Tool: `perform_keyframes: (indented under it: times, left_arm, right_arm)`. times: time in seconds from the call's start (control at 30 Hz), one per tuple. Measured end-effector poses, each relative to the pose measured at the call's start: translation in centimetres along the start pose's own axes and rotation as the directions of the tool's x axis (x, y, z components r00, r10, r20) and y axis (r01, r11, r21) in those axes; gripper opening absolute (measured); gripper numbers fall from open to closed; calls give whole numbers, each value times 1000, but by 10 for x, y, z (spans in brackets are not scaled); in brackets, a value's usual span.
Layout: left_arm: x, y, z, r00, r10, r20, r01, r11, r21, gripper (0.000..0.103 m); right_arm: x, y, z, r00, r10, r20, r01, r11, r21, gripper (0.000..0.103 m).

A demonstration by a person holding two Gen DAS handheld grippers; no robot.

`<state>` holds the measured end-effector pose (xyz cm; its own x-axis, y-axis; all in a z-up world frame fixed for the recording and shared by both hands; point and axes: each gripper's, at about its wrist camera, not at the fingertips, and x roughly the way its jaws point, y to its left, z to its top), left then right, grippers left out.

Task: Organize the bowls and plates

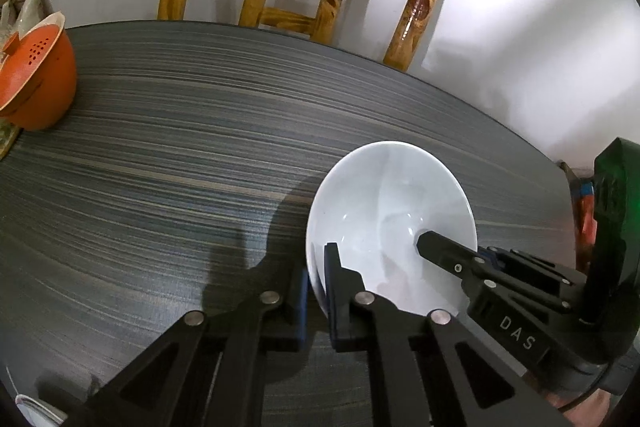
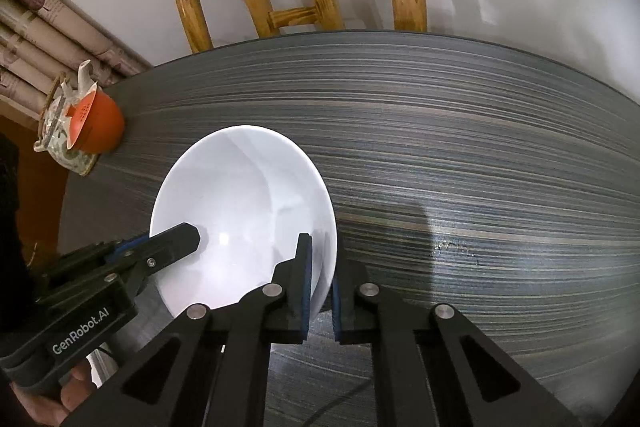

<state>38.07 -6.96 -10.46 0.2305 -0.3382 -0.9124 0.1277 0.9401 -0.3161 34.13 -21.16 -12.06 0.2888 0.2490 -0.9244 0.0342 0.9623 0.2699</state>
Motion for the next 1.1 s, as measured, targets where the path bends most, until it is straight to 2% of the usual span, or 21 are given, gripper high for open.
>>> perform_keyframes:
  times: [0.4,1.1]
  left_arm:
    - [-34,-8,-27,1000,6,18,-6,999,41,7]
    - [-105,-46,-104,999,2,37,-6,994,114,8]
  right_arm:
    - [-28,13,-23,1000,-3,14,3,1000,-10,8]
    - [-113,25,-104,998,-19,54,19,1000,-4,8]
